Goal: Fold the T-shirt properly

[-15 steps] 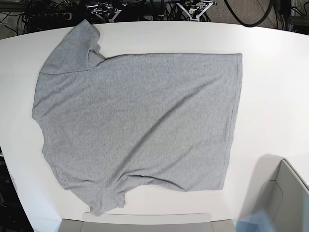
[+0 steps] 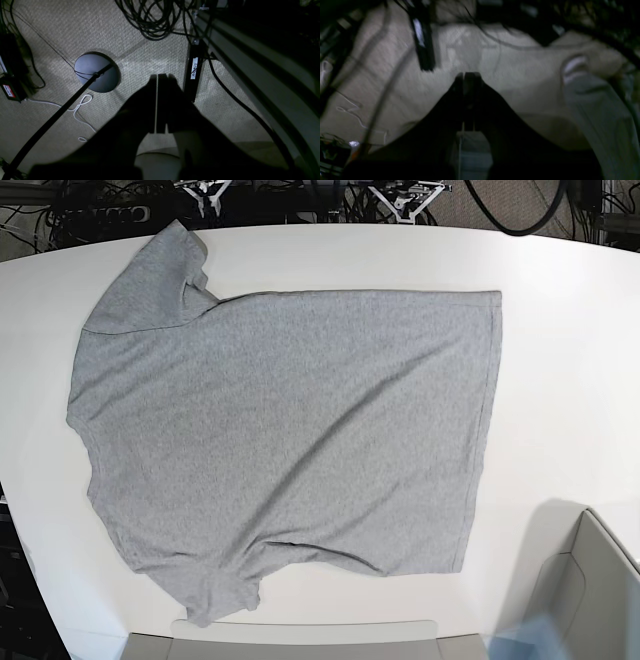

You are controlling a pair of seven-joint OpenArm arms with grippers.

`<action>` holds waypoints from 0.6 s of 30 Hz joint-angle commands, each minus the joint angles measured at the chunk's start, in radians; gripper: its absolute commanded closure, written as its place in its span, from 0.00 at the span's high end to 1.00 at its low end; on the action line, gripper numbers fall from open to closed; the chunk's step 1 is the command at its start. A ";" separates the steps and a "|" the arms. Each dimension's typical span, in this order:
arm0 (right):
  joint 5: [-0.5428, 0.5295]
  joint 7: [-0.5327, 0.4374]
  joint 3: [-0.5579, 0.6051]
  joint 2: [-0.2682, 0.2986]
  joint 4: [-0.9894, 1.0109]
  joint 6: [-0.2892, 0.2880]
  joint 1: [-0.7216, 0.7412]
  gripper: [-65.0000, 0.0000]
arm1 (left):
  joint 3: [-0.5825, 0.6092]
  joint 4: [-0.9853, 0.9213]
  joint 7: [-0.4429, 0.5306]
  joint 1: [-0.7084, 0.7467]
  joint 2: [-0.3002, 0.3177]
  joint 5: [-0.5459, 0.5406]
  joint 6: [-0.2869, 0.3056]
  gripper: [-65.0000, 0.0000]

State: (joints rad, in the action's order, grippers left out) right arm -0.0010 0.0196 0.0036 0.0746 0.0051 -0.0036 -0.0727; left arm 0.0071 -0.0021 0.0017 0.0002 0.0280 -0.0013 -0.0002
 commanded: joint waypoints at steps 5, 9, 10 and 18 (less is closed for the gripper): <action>0.000 -0.014 0.003 0.004 -0.029 -0.003 0.030 0.00 | 0.004 0.014 0.005 0.010 0.011 0.001 -0.004 0.00; 0.000 -0.013 -0.001 0.001 -0.067 -0.003 0.023 0.00 | 0.004 0.103 0.005 0.017 0.013 0.001 -0.004 0.00; 0.000 -0.016 0.002 0.001 -0.067 -0.003 0.023 0.00 | 0.004 0.106 0.005 0.017 0.017 0.001 -0.005 0.00; -0.004 -0.017 -0.004 0.003 -0.072 -0.003 0.000 0.00 | -0.003 0.104 0.005 0.040 0.043 -0.001 -0.004 0.00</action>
State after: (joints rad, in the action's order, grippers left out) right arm -0.0013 0.0074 0.0021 0.0723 -0.0624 -0.0036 -0.0727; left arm 0.0055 0.1017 0.0029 0.0372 0.0708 -0.0013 -0.0002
